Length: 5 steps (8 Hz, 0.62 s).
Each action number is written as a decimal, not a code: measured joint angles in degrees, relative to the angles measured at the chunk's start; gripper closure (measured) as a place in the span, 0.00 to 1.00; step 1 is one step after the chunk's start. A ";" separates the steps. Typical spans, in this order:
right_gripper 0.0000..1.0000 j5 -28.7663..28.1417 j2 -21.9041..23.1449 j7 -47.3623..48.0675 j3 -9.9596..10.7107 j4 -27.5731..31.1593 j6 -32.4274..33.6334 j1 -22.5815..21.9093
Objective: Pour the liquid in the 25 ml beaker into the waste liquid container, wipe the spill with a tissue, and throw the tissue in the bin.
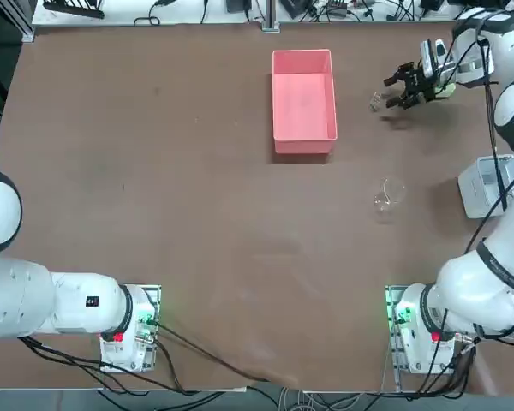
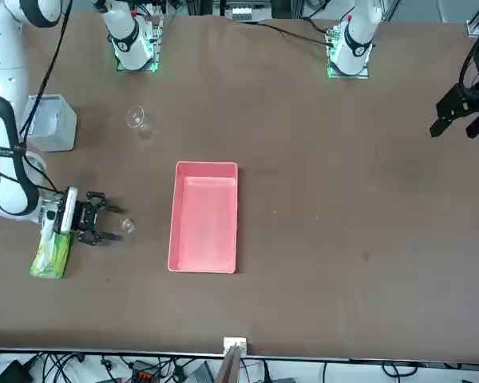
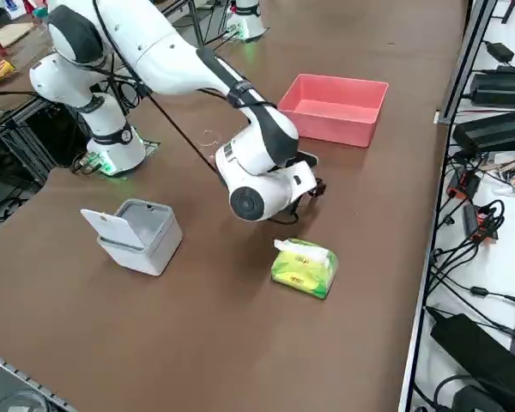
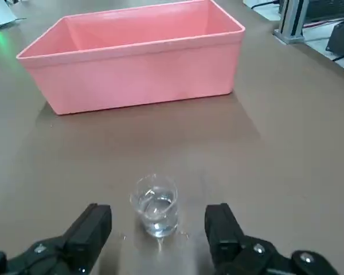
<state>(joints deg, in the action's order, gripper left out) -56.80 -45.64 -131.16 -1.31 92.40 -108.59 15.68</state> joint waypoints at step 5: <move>0.00 -0.38 -2.48 -1.01 -0.01 -1.98 0.19 0.03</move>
<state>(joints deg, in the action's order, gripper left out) -57.18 -48.11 -132.18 -1.32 90.42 -108.40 15.71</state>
